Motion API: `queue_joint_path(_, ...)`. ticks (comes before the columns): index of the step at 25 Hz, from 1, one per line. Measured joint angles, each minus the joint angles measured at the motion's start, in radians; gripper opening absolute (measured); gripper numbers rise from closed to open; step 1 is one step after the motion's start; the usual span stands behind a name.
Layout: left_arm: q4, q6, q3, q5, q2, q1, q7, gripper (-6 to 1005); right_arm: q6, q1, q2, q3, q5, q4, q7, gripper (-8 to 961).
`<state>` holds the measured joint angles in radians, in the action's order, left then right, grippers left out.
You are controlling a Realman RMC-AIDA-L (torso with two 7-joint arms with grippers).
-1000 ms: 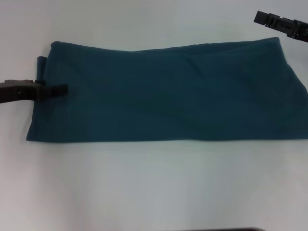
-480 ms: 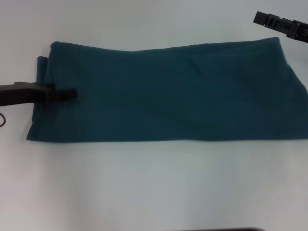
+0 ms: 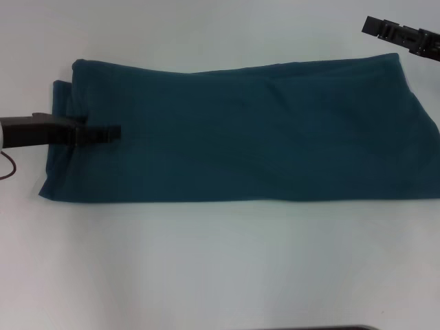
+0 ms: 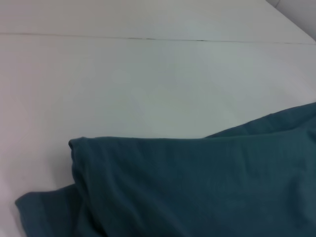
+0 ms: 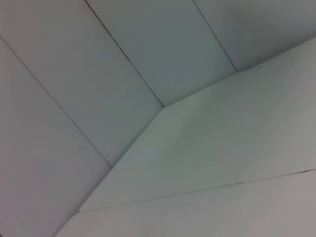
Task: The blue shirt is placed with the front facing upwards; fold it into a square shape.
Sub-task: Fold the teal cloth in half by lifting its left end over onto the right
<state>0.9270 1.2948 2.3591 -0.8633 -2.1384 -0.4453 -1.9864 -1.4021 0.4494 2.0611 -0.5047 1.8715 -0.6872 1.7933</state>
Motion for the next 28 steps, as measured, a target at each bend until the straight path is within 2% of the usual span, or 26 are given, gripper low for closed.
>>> queue_joint_path(6, 0.009, -0.009, 0.008, 0.000, 0.009, 0.006, -0.002, 796, 0.000, 0.001, 0.001, 0.000, 0.000, 0.000, 0.000, 710)
queue_joint_path(9, 0.011, -0.018, 0.013, 0.000, 0.025, 0.013, -0.008, 796, 0.000, 0.001, 0.001, 0.000, 0.000, 0.000, 0.000, 711)
queue_joint_path(13, 0.031, -0.020, 0.014, 0.001, 0.031, 0.024, -0.012, 795, 0.001, 0.002, 0.001, 0.000, 0.000, 0.000, 0.000, 711)
queue_joint_path(21, 0.160, 0.013, 0.011, 0.043, 0.030, 0.047, -0.117, 795, 0.004, 0.009, 0.002, 0.000, 0.000, 0.000, 0.000, 711)
queue_joint_path(28, 0.177, 0.033, 0.002, 0.164, 0.017, 0.005, -0.256, 796, 0.008, 0.011, 0.002, 0.000, 0.000, 0.000, 0.000, 710)
